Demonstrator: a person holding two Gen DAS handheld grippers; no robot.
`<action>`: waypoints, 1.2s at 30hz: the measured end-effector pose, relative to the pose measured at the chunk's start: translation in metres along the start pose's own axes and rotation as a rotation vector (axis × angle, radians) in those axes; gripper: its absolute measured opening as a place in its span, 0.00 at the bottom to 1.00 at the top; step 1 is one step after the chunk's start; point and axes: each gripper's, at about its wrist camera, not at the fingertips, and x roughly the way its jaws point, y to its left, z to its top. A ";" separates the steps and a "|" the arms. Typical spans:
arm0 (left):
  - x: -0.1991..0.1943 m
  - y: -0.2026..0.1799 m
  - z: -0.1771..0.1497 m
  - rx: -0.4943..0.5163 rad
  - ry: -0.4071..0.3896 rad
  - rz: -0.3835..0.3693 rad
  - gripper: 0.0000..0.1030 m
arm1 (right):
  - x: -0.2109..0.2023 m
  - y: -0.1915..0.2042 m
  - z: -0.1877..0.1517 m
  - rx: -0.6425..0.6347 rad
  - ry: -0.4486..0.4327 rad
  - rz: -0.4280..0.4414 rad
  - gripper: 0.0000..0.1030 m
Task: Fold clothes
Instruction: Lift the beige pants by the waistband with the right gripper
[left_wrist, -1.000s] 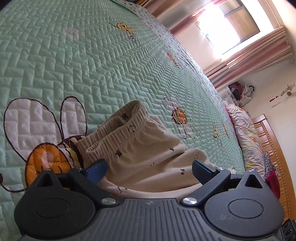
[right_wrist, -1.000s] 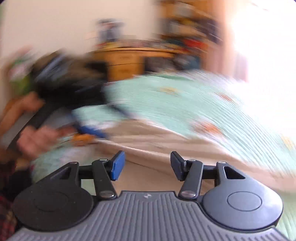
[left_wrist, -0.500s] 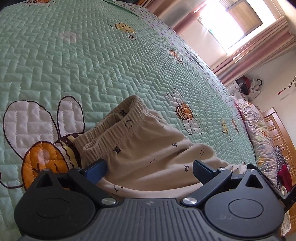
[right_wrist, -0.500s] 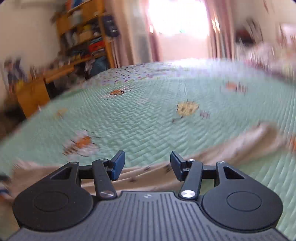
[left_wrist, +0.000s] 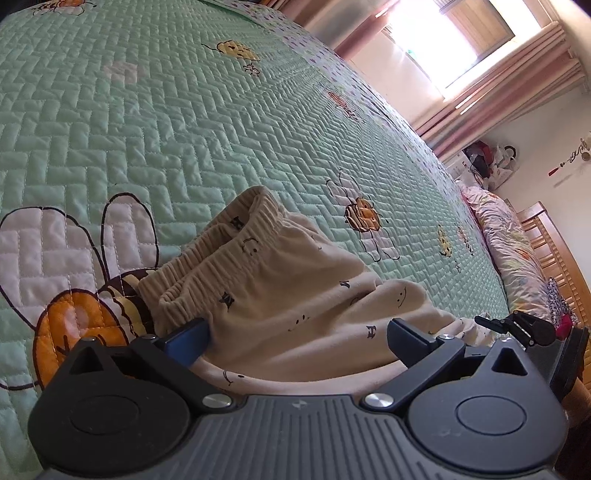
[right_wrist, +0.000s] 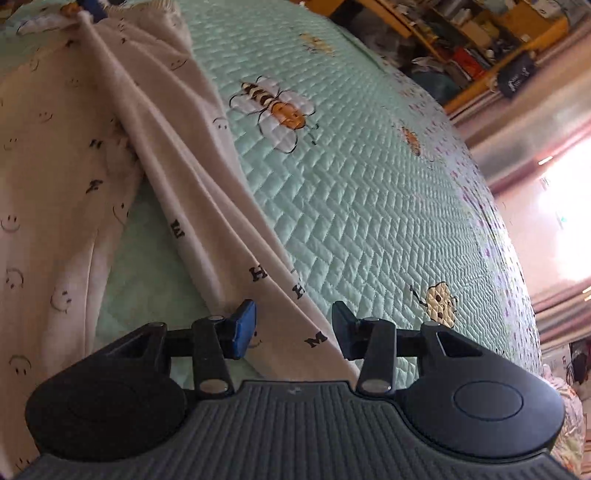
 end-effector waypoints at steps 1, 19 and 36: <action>0.000 -0.002 0.000 0.009 -0.002 0.005 0.99 | 0.003 0.000 0.000 -0.040 0.010 0.016 0.45; -0.029 -0.058 -0.017 0.130 -0.018 -0.003 0.99 | -0.073 0.048 -0.005 0.026 -0.053 -0.215 0.02; -0.071 -0.073 -0.042 0.133 -0.013 -0.006 0.99 | -0.090 0.128 -0.030 0.085 -0.062 -0.352 0.13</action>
